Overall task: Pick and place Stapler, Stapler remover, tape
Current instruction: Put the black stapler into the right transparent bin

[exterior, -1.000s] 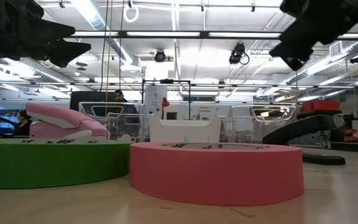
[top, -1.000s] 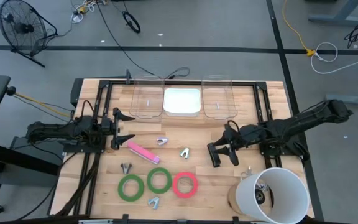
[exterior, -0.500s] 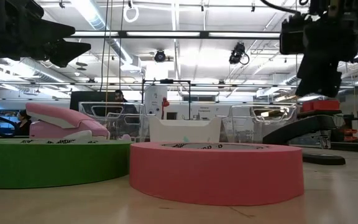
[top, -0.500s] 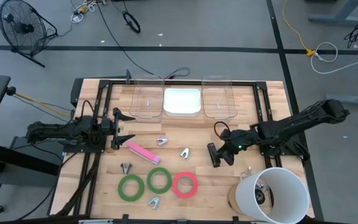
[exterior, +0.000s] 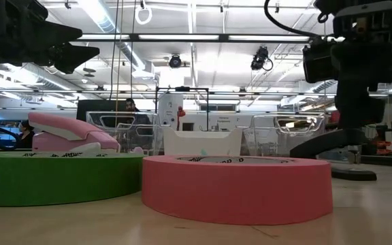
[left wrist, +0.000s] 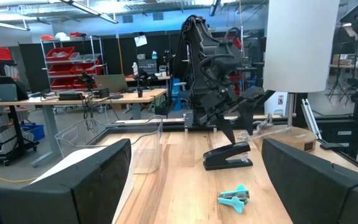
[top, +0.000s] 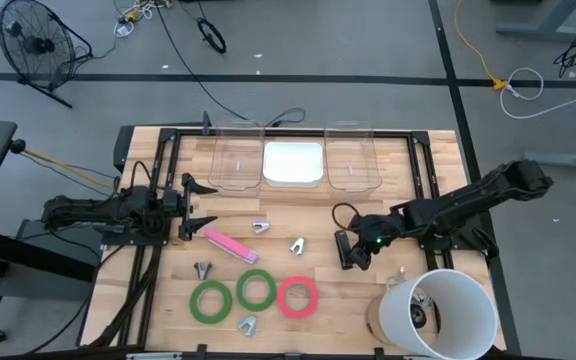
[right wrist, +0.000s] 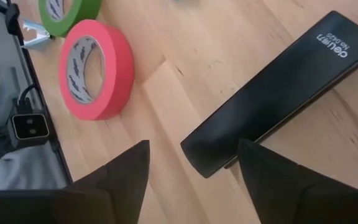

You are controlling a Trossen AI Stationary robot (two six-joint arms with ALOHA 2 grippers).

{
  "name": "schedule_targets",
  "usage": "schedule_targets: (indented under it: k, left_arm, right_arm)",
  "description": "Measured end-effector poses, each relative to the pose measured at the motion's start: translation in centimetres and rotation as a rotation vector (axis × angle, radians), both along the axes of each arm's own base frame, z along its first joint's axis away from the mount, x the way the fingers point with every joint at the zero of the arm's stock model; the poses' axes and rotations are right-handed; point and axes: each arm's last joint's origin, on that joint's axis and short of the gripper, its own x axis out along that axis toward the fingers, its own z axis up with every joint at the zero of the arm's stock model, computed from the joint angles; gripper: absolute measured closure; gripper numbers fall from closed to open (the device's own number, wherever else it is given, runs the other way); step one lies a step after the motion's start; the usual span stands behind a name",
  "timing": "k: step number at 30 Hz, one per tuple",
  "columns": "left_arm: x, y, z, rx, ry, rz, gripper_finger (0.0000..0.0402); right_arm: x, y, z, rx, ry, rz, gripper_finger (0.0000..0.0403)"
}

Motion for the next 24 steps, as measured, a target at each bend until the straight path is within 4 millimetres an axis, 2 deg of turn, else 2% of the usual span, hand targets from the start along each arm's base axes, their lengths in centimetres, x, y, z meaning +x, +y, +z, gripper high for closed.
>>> schedule_targets:
  k: [8, 19, 24]
  left_arm:
    - [0.0, 0.0, 0.0, -0.001, 0.0, 0.0, 0.0035]
    - [0.0, 0.0, 0.0, -0.001, 0.0, -0.001, 0.0035]
    - [0.0, 0.0, 0.0, -0.001, 0.0, 0.0, 0.0035]
  right_arm:
    - [0.0, -0.2, 0.0, -0.002, -0.002, 0.02, 0.0154]
    - [-0.5, -2.0, -0.5, 0.053, 0.112, 0.018, 0.0182]
    - [-0.2, -2.6, -0.5, 0.042, 0.076, 0.001, 0.0188]
